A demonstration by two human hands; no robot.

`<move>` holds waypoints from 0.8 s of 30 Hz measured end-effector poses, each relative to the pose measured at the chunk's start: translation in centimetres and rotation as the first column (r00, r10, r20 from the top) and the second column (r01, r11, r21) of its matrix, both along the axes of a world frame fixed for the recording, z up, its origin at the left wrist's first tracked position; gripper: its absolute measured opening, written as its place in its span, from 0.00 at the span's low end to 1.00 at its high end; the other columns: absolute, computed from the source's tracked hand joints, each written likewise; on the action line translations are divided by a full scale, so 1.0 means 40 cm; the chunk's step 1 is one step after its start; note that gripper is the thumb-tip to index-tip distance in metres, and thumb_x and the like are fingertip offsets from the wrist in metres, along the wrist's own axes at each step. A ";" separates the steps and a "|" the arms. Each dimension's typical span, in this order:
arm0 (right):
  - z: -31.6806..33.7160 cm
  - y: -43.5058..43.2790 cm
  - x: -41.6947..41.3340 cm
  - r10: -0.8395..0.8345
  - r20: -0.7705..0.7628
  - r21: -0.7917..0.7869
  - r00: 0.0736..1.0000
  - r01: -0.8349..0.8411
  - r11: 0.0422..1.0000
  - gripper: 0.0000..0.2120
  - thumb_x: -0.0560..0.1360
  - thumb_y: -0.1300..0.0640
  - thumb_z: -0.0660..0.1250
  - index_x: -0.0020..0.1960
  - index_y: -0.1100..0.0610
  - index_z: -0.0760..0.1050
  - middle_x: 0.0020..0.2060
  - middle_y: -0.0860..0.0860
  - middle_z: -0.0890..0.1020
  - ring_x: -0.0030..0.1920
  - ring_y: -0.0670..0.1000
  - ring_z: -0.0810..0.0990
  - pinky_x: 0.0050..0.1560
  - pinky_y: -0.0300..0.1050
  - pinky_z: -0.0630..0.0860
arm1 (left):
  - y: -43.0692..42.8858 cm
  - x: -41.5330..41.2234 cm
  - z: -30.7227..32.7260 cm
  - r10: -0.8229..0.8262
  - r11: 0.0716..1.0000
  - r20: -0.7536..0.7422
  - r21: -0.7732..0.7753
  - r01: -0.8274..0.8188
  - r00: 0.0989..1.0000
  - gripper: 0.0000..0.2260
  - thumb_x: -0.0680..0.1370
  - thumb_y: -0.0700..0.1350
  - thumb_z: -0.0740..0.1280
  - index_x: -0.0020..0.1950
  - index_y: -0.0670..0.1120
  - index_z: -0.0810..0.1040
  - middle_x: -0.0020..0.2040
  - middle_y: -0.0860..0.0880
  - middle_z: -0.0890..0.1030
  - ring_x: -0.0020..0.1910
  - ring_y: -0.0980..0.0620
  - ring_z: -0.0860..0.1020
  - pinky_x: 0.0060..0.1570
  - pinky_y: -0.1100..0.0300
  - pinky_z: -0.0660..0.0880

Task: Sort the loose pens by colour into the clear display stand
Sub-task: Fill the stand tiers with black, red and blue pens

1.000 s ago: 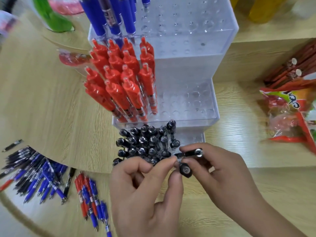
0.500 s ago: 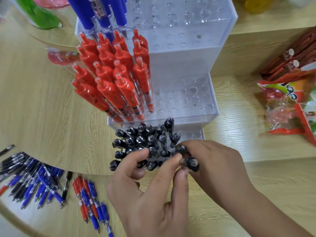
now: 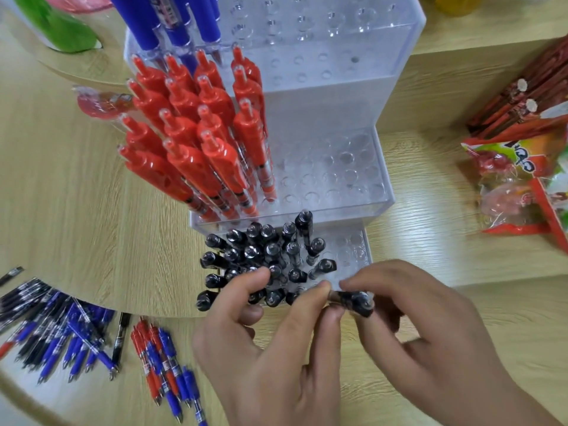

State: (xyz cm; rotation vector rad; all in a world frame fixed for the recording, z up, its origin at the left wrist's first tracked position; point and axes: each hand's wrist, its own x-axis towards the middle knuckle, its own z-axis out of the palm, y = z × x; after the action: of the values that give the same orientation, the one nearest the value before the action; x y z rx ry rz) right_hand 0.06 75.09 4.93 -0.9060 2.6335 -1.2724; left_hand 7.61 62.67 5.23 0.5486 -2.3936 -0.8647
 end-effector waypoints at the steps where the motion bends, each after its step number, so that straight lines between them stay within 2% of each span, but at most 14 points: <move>1: 0.003 0.003 0.008 0.017 0.001 -0.039 1.000 -0.017 0.999 0.07 0.76 0.51 0.65 0.54 0.47 0.77 0.48 0.38 0.78 0.33 0.40 0.75 0.33 0.37 0.74 | -0.001 0.000 0.000 0.014 1.000 0.008 0.014 -0.014 1.000 0.08 0.74 0.55 0.71 0.51 0.57 0.85 0.57 0.53 0.71 0.45 0.45 0.68 0.43 0.48 0.68; 4: -0.012 0.000 0.014 0.033 -0.046 -0.013 0.998 -0.034 0.999 0.07 0.79 0.48 0.64 0.55 0.45 0.77 0.51 0.37 0.77 0.34 0.38 0.74 0.36 0.30 0.72 | 0.002 0.005 0.000 -0.008 1.000 0.017 -0.005 0.008 1.000 0.08 0.74 0.56 0.70 0.51 0.59 0.84 0.57 0.53 0.71 0.46 0.47 0.68 0.44 0.48 0.69; 7: -0.025 -0.011 0.009 0.022 -0.073 0.015 0.997 -0.021 1.000 0.10 0.80 0.44 0.62 0.53 0.48 0.78 0.49 0.36 0.76 0.35 0.38 0.73 0.39 0.24 0.67 | 0.007 0.010 0.001 -0.048 0.997 0.034 -0.054 0.050 0.998 0.07 0.75 0.55 0.70 0.52 0.62 0.82 0.60 0.51 0.72 0.47 0.48 0.68 0.46 0.49 0.69; 10: -0.031 -0.014 0.010 -0.002 -0.097 -0.027 0.995 -0.001 1.000 0.08 0.78 0.46 0.65 0.49 0.48 0.79 0.48 0.39 0.79 0.39 0.37 0.76 0.41 0.25 0.70 | 0.004 0.014 0.004 -0.082 0.996 0.041 -0.028 0.083 0.996 0.08 0.76 0.56 0.68 0.54 0.65 0.82 0.60 0.52 0.72 0.45 0.47 0.68 0.48 0.53 0.67; 13: -0.030 -0.008 0.010 -0.028 -0.055 -0.052 0.998 0.025 0.998 0.06 0.75 0.49 0.68 0.49 0.49 0.82 0.46 0.37 0.81 0.41 0.35 0.78 0.43 0.26 0.71 | -0.007 0.027 0.009 -0.082 0.997 0.037 0.009 0.082 0.996 0.11 0.78 0.58 0.65 0.54 0.59 0.85 0.62 0.55 0.72 0.47 0.51 0.70 0.49 0.60 0.67; 15: -0.030 -0.004 0.011 -0.065 -0.041 -0.060 0.997 0.062 0.996 0.07 0.74 0.50 0.69 0.48 0.51 0.82 0.44 0.37 0.80 0.40 0.33 0.76 0.42 0.25 0.70 | -0.023 0.034 0.018 -0.051 0.999 0.002 0.016 0.051 0.999 0.09 0.76 0.53 0.68 0.55 0.58 0.83 0.60 0.52 0.71 0.44 0.49 0.71 0.48 0.60 0.68; 17: -0.038 -0.007 0.014 -0.090 -0.024 -0.063 0.996 0.088 0.994 0.06 0.74 0.49 0.69 0.47 0.50 0.82 0.43 0.37 0.80 0.34 0.36 0.76 0.38 0.27 0.70 | -0.043 0.038 0.028 -0.025 0.999 -0.027 -0.023 0.024 0.999 0.06 0.74 0.49 0.71 0.49 0.59 0.82 0.59 0.47 0.71 0.43 0.49 0.71 0.49 0.62 0.68; 19: -0.049 -0.014 0.017 -0.101 -0.011 -0.053 0.995 0.101 0.994 0.06 0.74 0.49 0.69 0.47 0.49 0.82 0.41 0.37 0.80 0.31 0.39 0.75 0.36 0.31 0.72 | -0.065 0.039 0.031 0.032 0.999 -0.041 -0.030 -0.033 0.999 0.12 0.72 0.50 0.74 0.54 0.56 0.80 0.59 0.44 0.72 0.45 0.51 0.71 0.51 0.62 0.68; 22: -0.062 -0.026 0.019 -0.094 -0.034 0.024 0.995 0.095 0.995 0.07 0.73 0.47 0.68 0.47 0.48 0.81 0.41 0.37 0.80 0.31 0.38 0.75 0.34 0.33 0.72 | -0.100 0.046 0.016 0.106 0.994 -0.048 0.008 -0.106 0.993 0.20 0.72 0.56 0.74 0.59 0.49 0.78 0.62 0.45 0.70 0.47 0.43 0.73 0.51 0.54 0.73; 24: -0.070 -0.032 0.020 -0.086 -0.049 0.079 0.995 0.090 0.993 0.07 0.73 0.47 0.67 0.47 0.47 0.80 0.41 0.37 0.80 0.32 0.38 0.75 0.33 0.34 0.72 | -0.116 0.050 0.000 0.135 0.989 -0.039 0.067 -0.132 0.990 0.27 0.70 0.59 0.73 0.64 0.47 0.74 0.64 0.48 0.69 0.53 0.38 0.75 0.53 0.54 0.75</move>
State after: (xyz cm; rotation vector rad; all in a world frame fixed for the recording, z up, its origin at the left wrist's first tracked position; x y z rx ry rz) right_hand 0.84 73.83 2.14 -0.8246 2.7666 -1.1662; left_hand 9.63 58.02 5.22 0.6993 -2.2678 -0.8885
